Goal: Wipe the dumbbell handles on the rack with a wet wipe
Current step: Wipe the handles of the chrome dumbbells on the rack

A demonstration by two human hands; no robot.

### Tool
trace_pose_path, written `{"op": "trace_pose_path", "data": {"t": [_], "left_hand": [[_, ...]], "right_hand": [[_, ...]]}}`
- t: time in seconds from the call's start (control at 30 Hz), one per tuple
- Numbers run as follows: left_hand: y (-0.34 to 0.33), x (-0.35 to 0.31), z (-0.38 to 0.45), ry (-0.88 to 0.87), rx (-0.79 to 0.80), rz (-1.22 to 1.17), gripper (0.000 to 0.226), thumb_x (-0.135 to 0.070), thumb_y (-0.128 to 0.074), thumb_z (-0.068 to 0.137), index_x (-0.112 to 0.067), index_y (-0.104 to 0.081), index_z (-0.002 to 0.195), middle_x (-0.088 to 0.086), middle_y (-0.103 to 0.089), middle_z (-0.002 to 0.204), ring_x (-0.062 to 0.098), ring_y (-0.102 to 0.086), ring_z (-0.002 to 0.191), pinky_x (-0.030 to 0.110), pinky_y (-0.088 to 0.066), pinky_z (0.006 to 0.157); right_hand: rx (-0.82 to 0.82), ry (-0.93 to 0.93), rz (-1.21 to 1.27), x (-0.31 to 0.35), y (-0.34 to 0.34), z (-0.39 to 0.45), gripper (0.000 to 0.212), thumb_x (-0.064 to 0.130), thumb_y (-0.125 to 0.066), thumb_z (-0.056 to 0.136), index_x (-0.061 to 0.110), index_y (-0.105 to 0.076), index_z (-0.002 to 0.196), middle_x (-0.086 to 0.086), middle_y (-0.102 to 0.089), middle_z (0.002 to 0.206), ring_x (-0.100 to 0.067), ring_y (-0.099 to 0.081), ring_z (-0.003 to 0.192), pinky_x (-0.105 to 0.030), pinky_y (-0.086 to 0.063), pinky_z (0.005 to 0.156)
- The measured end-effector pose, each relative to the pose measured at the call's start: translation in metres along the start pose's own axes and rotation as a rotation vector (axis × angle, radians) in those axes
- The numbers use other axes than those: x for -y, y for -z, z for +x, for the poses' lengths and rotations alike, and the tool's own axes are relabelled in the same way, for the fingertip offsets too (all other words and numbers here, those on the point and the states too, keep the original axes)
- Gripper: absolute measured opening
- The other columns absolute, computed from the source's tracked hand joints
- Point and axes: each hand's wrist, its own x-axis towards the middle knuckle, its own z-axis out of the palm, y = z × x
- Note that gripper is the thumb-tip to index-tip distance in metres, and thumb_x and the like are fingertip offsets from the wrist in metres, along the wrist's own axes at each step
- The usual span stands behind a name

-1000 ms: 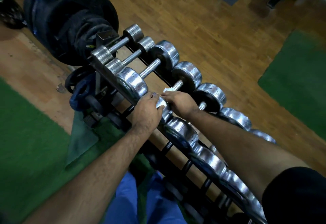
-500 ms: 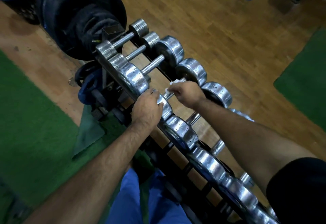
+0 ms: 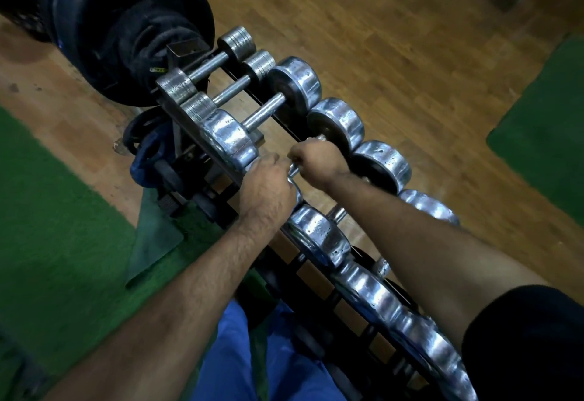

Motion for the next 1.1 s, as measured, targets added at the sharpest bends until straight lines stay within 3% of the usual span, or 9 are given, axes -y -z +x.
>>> {"op": "trace_pose_path", "data": {"t": [0.2, 0.33, 0.47, 0.53, 0.6, 0.73, 0.83, 1.0, 1.1], "left_hand": [[0.001, 0.004, 0.0, 0.013, 0.027, 0.017, 0.041, -0.021, -0.062, 0.085, -0.016, -0.063, 0.125, 0.004, -0.053, 0.137, 0.022, -0.051, 0.122, 0.037, -0.048, 0.093], [0.005, 0.004, -0.001, 0.0, 0.051, 0.017, 0.042, -0.021, -0.062, 0.087, -0.017, -0.063, 0.129, 0.003, -0.05, 0.141, 0.022, -0.05, 0.125, 0.038, -0.048, 0.097], [0.004, 0.005, -0.001, -0.007, 0.048, 0.023, 0.041, -0.022, -0.063, 0.089, -0.017, -0.062, 0.13, 0.003, -0.048, 0.144, 0.02, -0.047, 0.129, 0.037, -0.046, 0.1], [0.003, 0.006, -0.001, -0.013, 0.047, 0.022, 0.04, -0.021, -0.062, 0.089, -0.017, -0.062, 0.129, 0.003, -0.049, 0.144, 0.021, -0.047, 0.129, 0.037, -0.047, 0.099], [0.002, 0.007, -0.001, -0.021, 0.05, 0.022, 0.04, -0.02, -0.062, 0.089, -0.017, -0.063, 0.128, 0.003, -0.05, 0.142, 0.021, -0.047, 0.128, 0.037, -0.047, 0.098], [0.002, 0.007, -0.001, -0.027, 0.043, 0.023, 0.039, -0.021, -0.063, 0.088, -0.016, -0.064, 0.127, 0.003, -0.05, 0.142, 0.021, -0.046, 0.128, 0.038, -0.048, 0.096], [0.003, 0.008, -0.001, -0.023, 0.042, -0.003, 0.039, -0.022, -0.063, 0.088, -0.016, -0.064, 0.127, 0.002, -0.05, 0.143, 0.02, -0.047, 0.129, 0.037, -0.048, 0.097], [0.003, 0.013, 0.002, -0.016, 0.046, -0.03, 0.039, -0.023, -0.066, 0.087, -0.018, -0.066, 0.126, 0.0, -0.051, 0.142, 0.017, -0.048, 0.128, 0.035, -0.048, 0.098], [0.0, 0.016, 0.002, -0.031, 0.045, -0.03, 0.037, -0.026, -0.066, 0.087, -0.02, -0.067, 0.123, -0.001, -0.054, 0.138, 0.018, -0.05, 0.124, 0.035, -0.05, 0.092]], "right_hand": [[-0.095, -0.089, -0.061, -0.012, 0.001, 0.005, 0.019, 0.012, -0.053, 0.084, 0.019, -0.071, 0.088, -0.002, -0.069, 0.096, -0.025, -0.063, 0.096, -0.034, -0.051, 0.074], [-0.125, -0.047, -0.045, -0.01, -0.005, -0.006, 0.025, 0.007, -0.054, 0.083, 0.022, -0.072, 0.094, 0.002, -0.067, 0.101, -0.022, -0.062, 0.1, -0.031, -0.048, 0.069], [-0.231, -0.219, 0.131, -0.016, -0.01, -0.01, 0.035, 0.004, -0.051, 0.09, 0.017, -0.072, 0.115, -0.002, -0.068, 0.122, -0.023, -0.057, 0.124, -0.034, -0.05, 0.091], [-0.263, -0.288, 0.288, -0.004, -0.018, -0.011, 0.037, 0.004, -0.048, 0.093, 0.015, -0.068, 0.123, -0.003, -0.062, 0.135, -0.02, -0.046, 0.138, -0.032, -0.042, 0.106], [-0.326, -0.337, 0.421, -0.002, -0.023, -0.014, 0.034, 0.007, -0.052, 0.094, 0.013, -0.069, 0.123, -0.003, -0.062, 0.135, -0.017, -0.044, 0.139, -0.028, -0.036, 0.112], [-0.526, -0.55, 0.621, 0.007, -0.021, -0.013, 0.018, 0.009, -0.064, 0.089, 0.012, -0.077, 0.101, -0.002, -0.072, 0.114, -0.015, -0.062, 0.117, -0.021, -0.045, 0.099], [-0.628, -0.792, 0.743, 0.019, -0.013, -0.002, 0.017, 0.007, -0.063, 0.087, 0.014, -0.077, 0.091, 0.0, -0.07, 0.106, -0.015, -0.065, 0.097, -0.012, -0.041, 0.081], [-0.616, -1.157, 0.928, 0.023, -0.02, -0.007, 0.023, 0.015, -0.059, 0.093, 0.021, -0.074, 0.109, 0.003, -0.071, 0.11, -0.015, -0.066, 0.096, -0.018, -0.043, 0.073], [-0.666, -1.256, 1.142, 0.033, -0.027, -0.003, 0.025, 0.026, -0.062, 0.094, 0.023, -0.072, 0.117, 0.006, -0.073, 0.109, -0.013, -0.066, 0.095, -0.016, -0.047, 0.072]]}}
